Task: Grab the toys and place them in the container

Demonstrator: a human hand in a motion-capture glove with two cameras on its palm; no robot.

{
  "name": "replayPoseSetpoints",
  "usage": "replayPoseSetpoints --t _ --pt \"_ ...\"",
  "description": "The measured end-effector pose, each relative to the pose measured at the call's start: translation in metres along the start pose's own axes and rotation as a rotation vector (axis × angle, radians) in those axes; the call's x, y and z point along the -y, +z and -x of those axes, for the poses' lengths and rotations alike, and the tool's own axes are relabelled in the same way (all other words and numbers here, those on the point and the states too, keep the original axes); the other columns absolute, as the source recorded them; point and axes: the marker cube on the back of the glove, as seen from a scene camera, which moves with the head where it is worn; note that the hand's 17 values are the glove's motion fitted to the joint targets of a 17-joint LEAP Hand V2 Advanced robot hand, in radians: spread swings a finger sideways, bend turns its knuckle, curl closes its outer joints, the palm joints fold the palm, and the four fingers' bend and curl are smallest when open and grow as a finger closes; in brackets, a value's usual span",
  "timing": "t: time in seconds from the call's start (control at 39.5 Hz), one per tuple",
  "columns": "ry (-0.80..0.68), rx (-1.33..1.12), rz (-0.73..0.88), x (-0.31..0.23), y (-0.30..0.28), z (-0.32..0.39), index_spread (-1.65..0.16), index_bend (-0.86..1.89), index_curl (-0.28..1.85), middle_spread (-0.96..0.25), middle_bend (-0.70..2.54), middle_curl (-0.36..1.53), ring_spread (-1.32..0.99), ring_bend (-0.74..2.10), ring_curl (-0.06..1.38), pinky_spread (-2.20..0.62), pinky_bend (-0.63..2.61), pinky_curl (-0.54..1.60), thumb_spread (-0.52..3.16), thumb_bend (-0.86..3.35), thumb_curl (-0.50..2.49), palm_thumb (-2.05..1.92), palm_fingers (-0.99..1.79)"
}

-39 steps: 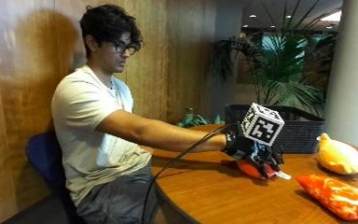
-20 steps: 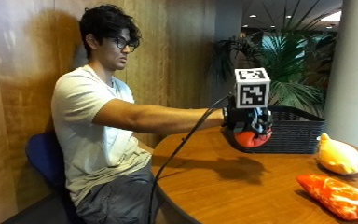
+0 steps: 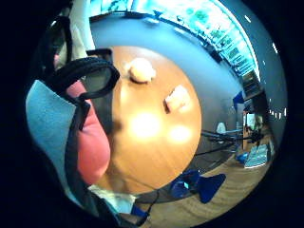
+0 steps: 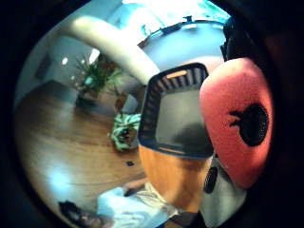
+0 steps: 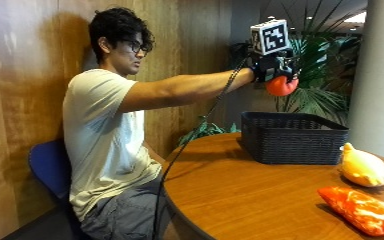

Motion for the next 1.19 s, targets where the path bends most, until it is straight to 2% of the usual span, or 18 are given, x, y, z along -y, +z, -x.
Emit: replayPoseSetpoints --t 0.15,0.3,0.46,0.53,0.58,0.66,0.71,0.84,0.86,0.99,1.19 --pt "-0.041 -0.057 0.011 0.043 -0.005 0.051 -0.39 0.62 0.45 -0.46 0.80 0.67 -0.62 1.12 0.74 -0.41 1.09 0.51 0.62 0.29 0.97 0.75 0.69" --pt "-0.058 -0.087 0.052 0.080 0.015 0.091 -0.39 0.67 0.52 -0.47 0.81 0.74 -0.64 1.14 0.77 -0.41 1.13 0.52 0.58 0.27 1.01 0.71 0.59" --pt "-0.052 -0.036 0.115 0.090 0.044 0.109 -0.39 0.69 0.57 -0.48 0.80 0.80 -0.64 1.14 0.79 -0.40 1.17 0.53 0.55 0.26 1.04 0.70 0.50" --pt "-0.036 -0.022 0.147 0.092 0.058 0.117 -0.38 0.66 0.60 -0.46 0.76 0.81 -0.63 1.12 0.80 -0.40 1.20 0.54 0.56 0.24 1.04 0.69 0.37" --pt "-0.021 -0.040 0.167 0.094 0.067 0.123 -0.37 0.58 0.59 -0.44 0.69 0.80 -0.60 1.08 0.80 -0.38 1.23 0.55 0.59 0.24 1.04 0.70 0.21" --pt "0.001 -0.088 0.200 0.094 0.079 0.126 -0.36 0.51 0.59 -0.40 0.64 0.80 -0.56 1.06 0.80 -0.34 1.28 0.55 0.66 0.24 1.04 0.67 0.11" --pt "0.005 -0.107 0.217 0.094 0.084 0.125 -0.35 0.43 0.56 -0.35 0.59 0.77 -0.51 0.98 0.78 -0.27 1.26 0.54 0.79 0.17 1.01 0.52 -0.07" --pt "-0.031 -0.092 0.270 0.086 0.088 0.119 -0.33 0.22 0.48 -0.24 0.43 0.70 -0.40 0.82 0.72 -0.17 1.30 0.51 0.96 0.13 0.91 0.45 -0.21" --pt "-0.039 -0.088 0.279 0.084 0.088 0.118 -0.32 0.16 0.46 -0.22 0.37 0.68 -0.35 0.74 0.70 -0.14 1.33 0.51 0.98 0.09 0.88 0.41 -0.31" --pt "-0.085 -0.119 0.296 0.072 0.085 0.117 -0.31 0.13 0.41 -0.14 0.24 0.61 -0.22 0.50 0.63 -0.06 1.29 0.49 1.06 0.00 0.77 0.30 -0.34" --pt "-0.164 -0.134 0.239 0.020 0.076 0.096 -0.31 0.17 0.38 -0.08 0.17 0.55 -0.11 0.35 0.56 -0.01 1.13 0.43 1.16 -0.02 0.66 0.27 -0.15"
